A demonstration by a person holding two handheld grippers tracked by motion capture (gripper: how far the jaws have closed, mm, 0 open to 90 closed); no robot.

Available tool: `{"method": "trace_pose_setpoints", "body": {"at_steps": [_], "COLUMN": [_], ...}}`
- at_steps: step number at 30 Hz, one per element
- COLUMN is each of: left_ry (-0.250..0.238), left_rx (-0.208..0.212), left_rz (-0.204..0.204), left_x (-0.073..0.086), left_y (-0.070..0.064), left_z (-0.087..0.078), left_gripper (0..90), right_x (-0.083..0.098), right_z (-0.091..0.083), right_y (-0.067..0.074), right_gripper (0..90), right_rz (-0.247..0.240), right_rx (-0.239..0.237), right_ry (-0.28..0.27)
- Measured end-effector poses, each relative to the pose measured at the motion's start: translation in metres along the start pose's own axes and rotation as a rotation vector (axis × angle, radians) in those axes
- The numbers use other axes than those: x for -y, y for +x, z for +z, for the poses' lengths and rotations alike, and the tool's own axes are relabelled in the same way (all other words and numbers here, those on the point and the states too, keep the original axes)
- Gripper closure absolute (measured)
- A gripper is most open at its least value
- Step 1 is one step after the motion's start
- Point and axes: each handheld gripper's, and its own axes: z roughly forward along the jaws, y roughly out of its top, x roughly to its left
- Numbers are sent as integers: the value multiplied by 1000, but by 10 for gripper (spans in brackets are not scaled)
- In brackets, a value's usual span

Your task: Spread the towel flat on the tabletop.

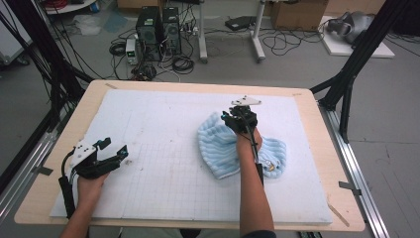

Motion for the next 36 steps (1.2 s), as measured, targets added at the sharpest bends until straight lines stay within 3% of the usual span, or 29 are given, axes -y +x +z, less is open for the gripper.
{"method": "trace_pose_setpoints", "body": {"at_steps": [2,4,8,12,17,22,26,29,32,34,36], "left_ry": [2,4,8,19,31,31,43,51,33,20,-1], "left_rx": [3,3,0,-4,5,-8,-39,-68,-70,-61,-45], "left_rz": [2,2,3,10,6,7,-7,-7,-41,-32,-25], "left_x": [0,0,0,-1,-1,-1,-2,-3,-7,-14,-21], "left_y": [0,0,0,-1,0,-1,-1,-1,-1,-4,-9], "left_z": [0,0,1,2,3,3,4,5,6,8,11], "left_gripper": [278,278,278,278,278,274,264,265,266,265,265], "right_x": [1,3,16,45,84,103,111,118,121,122,124], "right_z": [-12,-26,-60,-97,-121,-122,-105,-99,-102,-107,-112], "right_y": [-5,-11,-24,-38,-43,-43,-35,-32,-26,-19,-13], "right_gripper": [522,471,372,364,373,403,480,613,703,727,731], "right_rz": [16,28,6,26,16,63,10,60,51,20,13], "right_rx": [-13,-35,-8,2,24,-23,-49,-120,-166,-181,-232], "right_ry": [-27,-41,-42,-50,-1,38,185,251,268,278,282]}}
